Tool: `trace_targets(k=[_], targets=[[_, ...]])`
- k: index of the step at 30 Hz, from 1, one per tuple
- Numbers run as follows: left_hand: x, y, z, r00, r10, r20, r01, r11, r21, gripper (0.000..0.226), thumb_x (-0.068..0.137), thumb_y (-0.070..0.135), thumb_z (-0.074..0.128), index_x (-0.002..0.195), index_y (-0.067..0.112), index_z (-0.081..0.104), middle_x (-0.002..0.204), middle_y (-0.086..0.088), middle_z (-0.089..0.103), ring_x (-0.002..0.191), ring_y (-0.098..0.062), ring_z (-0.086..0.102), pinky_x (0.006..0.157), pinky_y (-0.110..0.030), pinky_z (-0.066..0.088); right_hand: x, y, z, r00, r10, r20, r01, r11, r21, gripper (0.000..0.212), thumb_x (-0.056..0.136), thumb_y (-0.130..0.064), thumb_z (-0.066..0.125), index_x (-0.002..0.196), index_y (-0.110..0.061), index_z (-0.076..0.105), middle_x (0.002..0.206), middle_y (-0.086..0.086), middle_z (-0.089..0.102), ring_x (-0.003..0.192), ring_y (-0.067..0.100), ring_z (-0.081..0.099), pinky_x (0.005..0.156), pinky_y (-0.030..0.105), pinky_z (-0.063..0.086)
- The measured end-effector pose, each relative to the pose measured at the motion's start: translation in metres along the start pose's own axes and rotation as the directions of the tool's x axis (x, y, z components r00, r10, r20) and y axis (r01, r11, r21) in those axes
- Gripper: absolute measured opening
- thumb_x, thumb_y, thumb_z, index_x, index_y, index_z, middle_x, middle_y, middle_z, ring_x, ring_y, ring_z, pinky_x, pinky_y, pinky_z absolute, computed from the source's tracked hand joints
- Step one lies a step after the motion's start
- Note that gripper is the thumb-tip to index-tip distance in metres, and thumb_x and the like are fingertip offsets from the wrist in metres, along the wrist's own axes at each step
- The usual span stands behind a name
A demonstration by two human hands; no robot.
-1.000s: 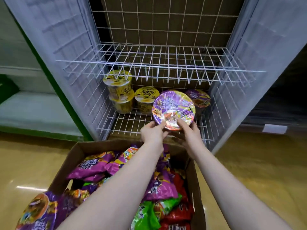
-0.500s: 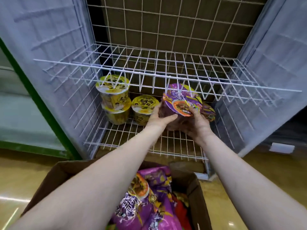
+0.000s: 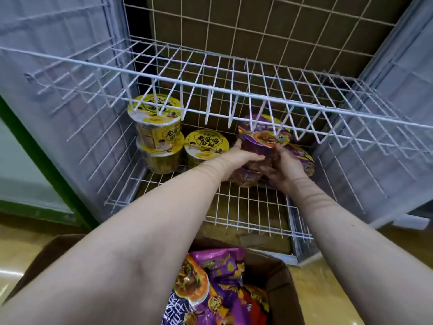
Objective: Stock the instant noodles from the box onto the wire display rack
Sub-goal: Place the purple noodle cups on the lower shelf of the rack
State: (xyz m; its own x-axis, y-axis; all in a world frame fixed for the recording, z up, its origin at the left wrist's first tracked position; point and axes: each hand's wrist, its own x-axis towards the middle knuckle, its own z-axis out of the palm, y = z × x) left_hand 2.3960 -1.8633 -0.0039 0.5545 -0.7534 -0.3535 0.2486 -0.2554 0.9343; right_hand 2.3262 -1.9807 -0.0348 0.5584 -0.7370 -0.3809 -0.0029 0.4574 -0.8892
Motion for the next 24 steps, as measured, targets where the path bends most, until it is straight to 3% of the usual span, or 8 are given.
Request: trace_targets(k=[2,5,7,10,12,16,20,24], targets=[[0.002,-0.002,-0.003,1.000,0.000,-0.005,0.000,1.000,0.022,0.077,0.082,0.021,0.069,0.146,0.032,0.027,0.139,-0.004,0.048,0.120,-0.022,0.048,0.095,-0.031,0.039,0.001,0.005,0.000,1.000,-0.025,0.005,0.024,0.999,0.047,0.030,0.096,-0.026,0.051,0.124,-0.017,0.051,0.112,0.011,0.063,0.093,0.026,0.064,0.053,0.024,0.055],[0.008,-0.008,-0.006,0.999,0.006,-0.048,0.000,0.993,0.116,0.088,0.065,0.037,0.074,0.141,0.043,0.031,0.145,-0.004,0.039,0.131,-0.028,0.039,0.108,-0.045,0.034,-0.001,0.008,0.000,0.999,-0.036,0.001,0.036,0.995,0.089,0.023,0.095,-0.022,0.053,0.118,-0.020,0.050,0.113,0.010,0.060,0.088,0.024,0.062,0.069,0.028,0.056],[0.005,-0.012,-0.005,0.996,0.026,-0.080,-0.019,0.996,0.090,0.083,0.074,0.026,0.074,0.144,0.037,0.031,0.146,-0.006,0.039,0.132,-0.029,0.039,0.109,-0.049,0.034,-0.003,0.011,-0.001,1.000,-0.020,0.002,0.019,0.995,0.093,0.032,0.095,-0.021,0.053,0.127,-0.018,0.048,0.122,0.011,0.058,0.102,0.028,0.061,0.084,0.033,0.053],[-0.008,-0.015,-0.002,0.992,0.049,-0.112,-0.037,0.994,0.107,0.076,0.083,0.008,0.068,0.147,0.020,0.029,0.145,-0.008,0.042,0.132,-0.027,0.042,0.110,-0.039,0.035,-0.009,0.016,-0.002,1.000,-0.007,0.010,0.006,0.998,0.062,0.033,0.094,-0.021,0.052,0.126,-0.018,0.045,0.128,0.013,0.056,0.110,0.031,0.060,0.097,0.041,0.048],[-0.016,-0.018,-0.001,0.992,0.064,-0.107,-0.045,0.985,0.167,0.071,0.086,0.007,0.065,0.147,0.016,0.029,0.146,-0.007,0.042,0.132,-0.024,0.040,0.103,-0.022,0.031,-0.018,0.018,-0.004,1.000,0.002,0.020,-0.002,0.999,0.043,0.027,0.094,-0.023,0.054,0.119,-0.021,0.045,0.123,0.015,0.058,0.107,0.030,0.061,0.096,0.042,0.048],[-0.028,-0.022,0.004,0.986,0.066,-0.151,-0.037,0.982,0.186,0.070,0.087,0.012,0.064,0.147,0.016,0.029,0.147,-0.004,0.041,0.133,-0.020,0.039,0.097,-0.022,0.031,-0.039,0.020,-0.008,0.996,0.011,0.089,-0.021,0.994,0.105,0.009,0.094,-0.027,0.053,0.102,-0.026,0.048,0.112,0.013,0.061,0.096,0.026,0.064,0.087,0.039,0.052],[-0.045,-0.020,0.019,0.970,0.109,-0.217,-0.080,0.987,0.138,0.062,0.086,0.003,0.064,0.141,0.008,0.036,0.140,-0.008,0.048,0.127,-0.021,0.045,0.084,-0.013,0.038,-0.063,0.015,-0.010,0.992,-0.005,0.123,-0.006,0.996,0.085,0.029,0.096,-0.028,0.051,0.122,-0.017,0.049,0.115,0.011,0.063,0.098,0.025,0.065,0.075,0.033,0.055],[-0.075,-0.019,0.030,0.923,0.159,-0.350,-0.126,0.985,0.114,0.051,0.086,0.003,0.063,0.133,0.007,0.046,0.126,-0.004,0.055,0.119,-0.017,0.051,0.081,-0.010,0.040,-0.096,0.007,-0.006,0.990,0.002,0.144,-0.016,0.995,0.095,0.028,0.097,-0.027,0.048,0.123,-0.015,0.048,0.116,0.012,0.063,0.086,0.023,0.066,0.073,0.034,0.053]])
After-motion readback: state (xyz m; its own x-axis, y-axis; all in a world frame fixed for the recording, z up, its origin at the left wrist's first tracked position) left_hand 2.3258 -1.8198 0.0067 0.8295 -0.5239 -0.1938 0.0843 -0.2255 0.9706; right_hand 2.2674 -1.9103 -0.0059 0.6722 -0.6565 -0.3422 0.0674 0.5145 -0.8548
